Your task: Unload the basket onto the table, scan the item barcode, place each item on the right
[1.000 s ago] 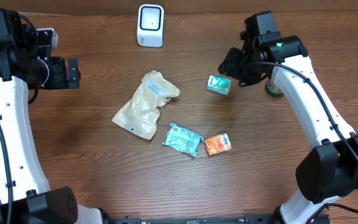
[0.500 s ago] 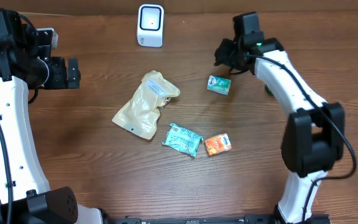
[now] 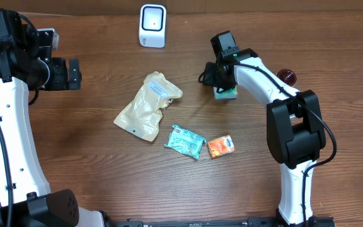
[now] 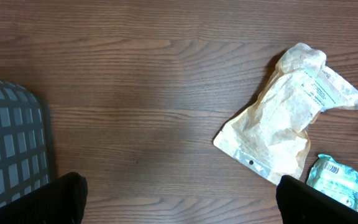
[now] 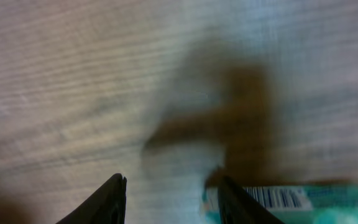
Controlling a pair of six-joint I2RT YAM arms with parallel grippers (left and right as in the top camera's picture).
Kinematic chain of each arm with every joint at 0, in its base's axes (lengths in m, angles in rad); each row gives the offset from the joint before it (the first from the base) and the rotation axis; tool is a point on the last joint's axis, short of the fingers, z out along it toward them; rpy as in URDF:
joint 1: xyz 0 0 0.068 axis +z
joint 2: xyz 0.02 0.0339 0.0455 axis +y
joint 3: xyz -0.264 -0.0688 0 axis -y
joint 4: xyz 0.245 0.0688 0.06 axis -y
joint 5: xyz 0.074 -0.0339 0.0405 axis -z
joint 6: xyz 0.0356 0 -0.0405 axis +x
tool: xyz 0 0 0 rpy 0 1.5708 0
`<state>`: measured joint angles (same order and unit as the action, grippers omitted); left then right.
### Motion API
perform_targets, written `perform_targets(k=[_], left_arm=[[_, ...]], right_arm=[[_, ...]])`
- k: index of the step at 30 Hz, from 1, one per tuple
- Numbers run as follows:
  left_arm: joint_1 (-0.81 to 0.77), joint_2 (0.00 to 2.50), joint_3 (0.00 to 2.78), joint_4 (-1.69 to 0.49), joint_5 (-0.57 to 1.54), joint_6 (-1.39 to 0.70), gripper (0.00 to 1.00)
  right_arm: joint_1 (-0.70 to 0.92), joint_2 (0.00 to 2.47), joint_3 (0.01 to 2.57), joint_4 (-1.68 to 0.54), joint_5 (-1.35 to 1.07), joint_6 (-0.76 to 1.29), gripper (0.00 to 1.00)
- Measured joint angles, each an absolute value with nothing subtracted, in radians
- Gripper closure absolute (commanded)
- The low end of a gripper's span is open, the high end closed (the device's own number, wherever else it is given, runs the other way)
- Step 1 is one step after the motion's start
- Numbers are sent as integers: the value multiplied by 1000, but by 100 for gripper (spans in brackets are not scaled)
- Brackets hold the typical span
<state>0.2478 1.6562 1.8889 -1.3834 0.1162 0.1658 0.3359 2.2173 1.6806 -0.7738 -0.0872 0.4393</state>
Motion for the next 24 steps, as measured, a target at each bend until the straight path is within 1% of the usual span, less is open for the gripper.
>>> perform_targets(k=[8,13,19,20,22,24], left_arm=[[248,1656,1889,-1383,116,166,0],[248,1656,1889,-1383,116,166,1],[248,1656,1889,-1383,116,166,0],[248,1656,1889,-1383,116,166,0],[248,1656,1889,-1383,117,166,0],[248,1656,1889,-1383,116,166,0]], right_arm=[[336,2217,1681,-992,-175,392,55],[335,2194,1681,-1084,-188,373,55],[275,2006,1684,-1139,-199,366,54],[252,1974,1689,-1145,-199,365,55],[204,1935,1701,-1145,-199,365,63],[151,1924,1701,-1139,-203,362,66]])
